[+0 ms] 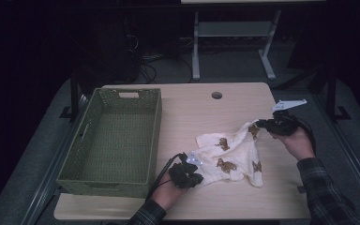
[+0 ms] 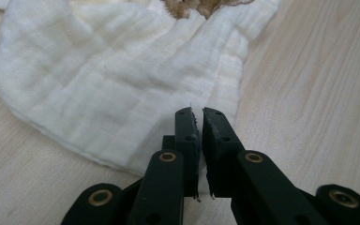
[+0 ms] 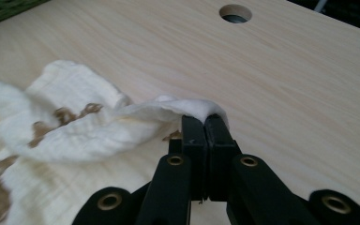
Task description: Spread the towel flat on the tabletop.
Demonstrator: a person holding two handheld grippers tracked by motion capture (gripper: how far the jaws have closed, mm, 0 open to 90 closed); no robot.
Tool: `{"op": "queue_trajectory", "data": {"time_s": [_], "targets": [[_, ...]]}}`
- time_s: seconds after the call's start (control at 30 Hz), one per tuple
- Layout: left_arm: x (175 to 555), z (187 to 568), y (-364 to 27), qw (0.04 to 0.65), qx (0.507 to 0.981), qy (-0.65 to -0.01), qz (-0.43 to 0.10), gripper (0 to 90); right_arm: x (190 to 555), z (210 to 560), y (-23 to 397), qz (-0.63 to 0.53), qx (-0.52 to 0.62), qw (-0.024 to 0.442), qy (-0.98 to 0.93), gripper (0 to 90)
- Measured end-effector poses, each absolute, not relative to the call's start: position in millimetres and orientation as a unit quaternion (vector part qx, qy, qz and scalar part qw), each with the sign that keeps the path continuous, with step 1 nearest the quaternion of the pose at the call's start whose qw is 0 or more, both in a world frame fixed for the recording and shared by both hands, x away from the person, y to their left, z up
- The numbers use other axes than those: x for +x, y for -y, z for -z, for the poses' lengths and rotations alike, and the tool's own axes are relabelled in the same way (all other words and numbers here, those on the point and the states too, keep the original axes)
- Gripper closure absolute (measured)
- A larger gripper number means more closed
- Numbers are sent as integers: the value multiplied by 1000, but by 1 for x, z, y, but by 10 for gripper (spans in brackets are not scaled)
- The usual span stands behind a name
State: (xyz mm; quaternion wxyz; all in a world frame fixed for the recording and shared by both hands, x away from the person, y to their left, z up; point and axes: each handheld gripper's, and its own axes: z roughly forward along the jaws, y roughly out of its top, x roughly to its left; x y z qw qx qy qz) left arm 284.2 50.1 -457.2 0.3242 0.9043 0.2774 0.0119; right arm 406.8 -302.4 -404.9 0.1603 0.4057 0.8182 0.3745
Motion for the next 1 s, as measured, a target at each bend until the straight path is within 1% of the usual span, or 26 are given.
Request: {"op": "queue_trajectory", "data": {"time_s": [0.2,0.23,0.3,0.4,0.53,0.67,0.73,0.8,0.9,1.0], "targets": [[285,457,-51,320,908,-271,-13,840,448,425,307,-344,450,144,-812,871],[284,457,-50,324,905,-276,-12,841,454,429,309,-341,457,143,-809,862],[284,457,-50,324,905,-276,-11,841,464,435,313,-332,472,145,-804,806],[285,457,-50,324,905,-276,-11,841,471,438,322,-333,489,155,-791,779],[285,456,-50,321,906,-274,-8,825,465,433,333,-351,492,145,-784,754],[284,455,-47,322,906,-276,0,763,448,430,335,-375,475,127,-786,719],[284,452,-45,335,900,-280,5,738,443,430,334,-377,470,125,-789,708],[285,445,-44,338,901,-274,-4,713,437,431,333,-379,462,121,-792,686],[290,437,-42,349,894,-281,-13,677,430,432,328,-377,453,122,-798,661],[299,429,-41,365,882,-296,-23,643,428,432,324,-375,446,119,-804,610]]}}
